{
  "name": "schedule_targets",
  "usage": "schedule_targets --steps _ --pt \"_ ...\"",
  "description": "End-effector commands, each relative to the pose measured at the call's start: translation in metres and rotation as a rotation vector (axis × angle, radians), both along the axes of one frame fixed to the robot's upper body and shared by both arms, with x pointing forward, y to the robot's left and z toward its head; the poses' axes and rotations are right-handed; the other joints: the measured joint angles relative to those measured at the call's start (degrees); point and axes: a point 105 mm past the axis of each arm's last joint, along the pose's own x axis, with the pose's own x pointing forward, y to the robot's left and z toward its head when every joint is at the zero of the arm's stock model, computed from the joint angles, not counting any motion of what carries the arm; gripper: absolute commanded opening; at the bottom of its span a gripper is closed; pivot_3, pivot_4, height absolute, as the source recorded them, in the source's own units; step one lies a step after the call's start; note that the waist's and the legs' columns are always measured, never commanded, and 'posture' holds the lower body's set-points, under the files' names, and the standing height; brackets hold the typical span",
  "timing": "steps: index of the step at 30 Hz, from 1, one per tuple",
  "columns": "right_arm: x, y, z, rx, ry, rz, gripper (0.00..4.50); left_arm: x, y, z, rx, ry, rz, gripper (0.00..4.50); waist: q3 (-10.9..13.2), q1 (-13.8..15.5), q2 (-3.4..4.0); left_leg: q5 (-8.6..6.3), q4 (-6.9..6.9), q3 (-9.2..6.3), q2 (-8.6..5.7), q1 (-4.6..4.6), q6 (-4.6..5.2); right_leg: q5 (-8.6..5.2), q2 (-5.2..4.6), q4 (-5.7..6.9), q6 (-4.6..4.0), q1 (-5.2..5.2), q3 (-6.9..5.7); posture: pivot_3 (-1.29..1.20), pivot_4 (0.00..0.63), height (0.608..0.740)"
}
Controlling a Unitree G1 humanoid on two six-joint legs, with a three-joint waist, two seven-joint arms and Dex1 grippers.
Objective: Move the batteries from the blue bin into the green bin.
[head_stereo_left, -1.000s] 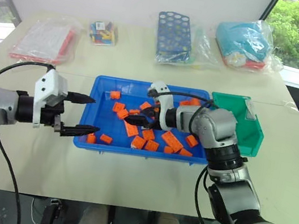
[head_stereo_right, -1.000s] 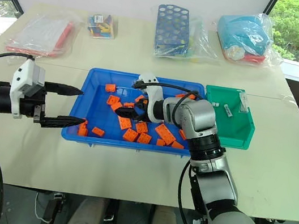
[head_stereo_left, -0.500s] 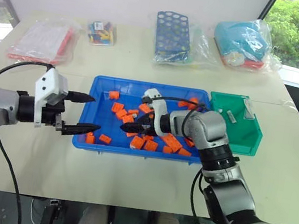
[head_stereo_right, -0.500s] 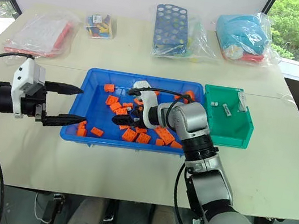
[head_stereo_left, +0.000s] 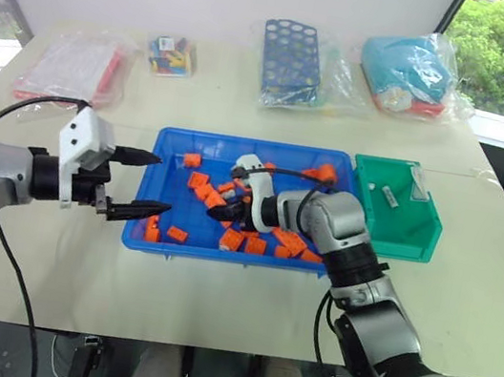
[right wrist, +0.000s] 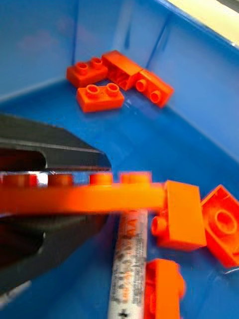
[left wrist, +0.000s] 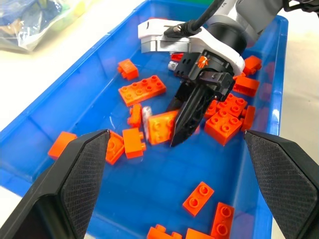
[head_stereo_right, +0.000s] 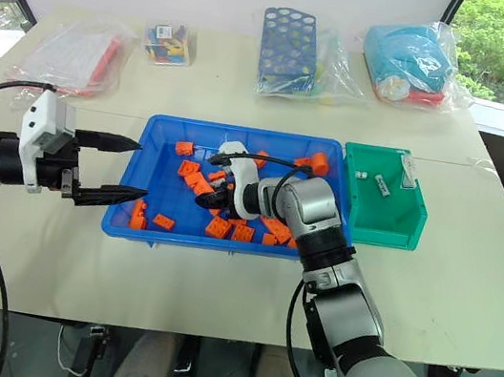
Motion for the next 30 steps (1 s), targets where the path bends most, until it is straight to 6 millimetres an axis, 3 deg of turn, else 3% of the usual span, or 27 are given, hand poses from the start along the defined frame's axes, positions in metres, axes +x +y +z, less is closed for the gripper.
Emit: schedule_targets --steps 1,8,11,12,23,29,30 --pt "-0.005 0.010 0.011 0.049 0.007 0.028 1.00 0.001 0.001 0.011 -0.003 -0.058 0.000 4.50 0.0 0.0 0.00 0.00 0.00 0.00 0.00 0.00 0.00 0.00 0.00 0.00 0.00 0.00 0.00 0.00 0.150 0.737" --pt "-0.035 0.047 0.017 0.074 0.007 0.199 1.00 0.003 -0.002 0.011 0.002 -0.065 -0.012 4.50 0.0 -0.1 0.01 0.00 -0.04 0.01 0.02 -0.01 0.00 0.00 0.01 0.00 0.00 -0.06 0.00 0.00 0.150 0.737" --pt "-0.042 0.053 0.017 0.087 0.012 0.237 0.10 0.003 -0.002 0.011 0.006 -0.069 -0.011 4.50 0.0 -0.1 0.01 0.00 -0.05 0.01 0.02 -0.02 0.00 0.00 0.01 -0.01 0.00 -0.06 0.00 0.00 0.150 0.737" --pt "-0.043 0.054 0.017 0.082 0.004 0.246 0.03 0.003 -0.001 0.011 0.007 -0.069 -0.010 4.50 0.0 0.0 0.01 0.00 -0.05 0.01 0.02 -0.02 0.00 0.00 0.01 -0.01 0.00 -0.06 0.00 0.00 0.150 0.737" --pt "-0.044 0.062 -0.010 -0.044 -0.100 0.341 0.04 -0.001 -0.001 0.011 0.014 -0.066 -0.002 4.50 0.0 -1.3 0.00 0.00 -0.13 0.00 0.02 -0.01 -0.01 0.00 0.00 -0.02 0.00 -0.09 -0.01 0.00 0.150 0.737" --pt "-0.037 0.051 0.008 -0.042 -0.162 0.349 2.93 -0.001 -0.001 0.010 0.011 -0.063 0.000 4.50 0.0 -1.3 0.00 0.01 -0.15 -0.01 0.03 -0.01 -0.03 0.00 0.00 -0.02 0.00 -0.09 -0.02 0.00 0.150 0.737" --pt "-0.036 0.048 0.017 -0.031 -0.174 0.352 2.93 -0.002 -0.001 0.009 0.011 -0.060 -0.004 4.50 0.0 -1.3 0.00 0.01 -0.15 -0.02 0.04 -0.02 -0.03 0.00 -0.01 -0.02 0.00 -0.09 -0.02 0.00 0.150 0.737"
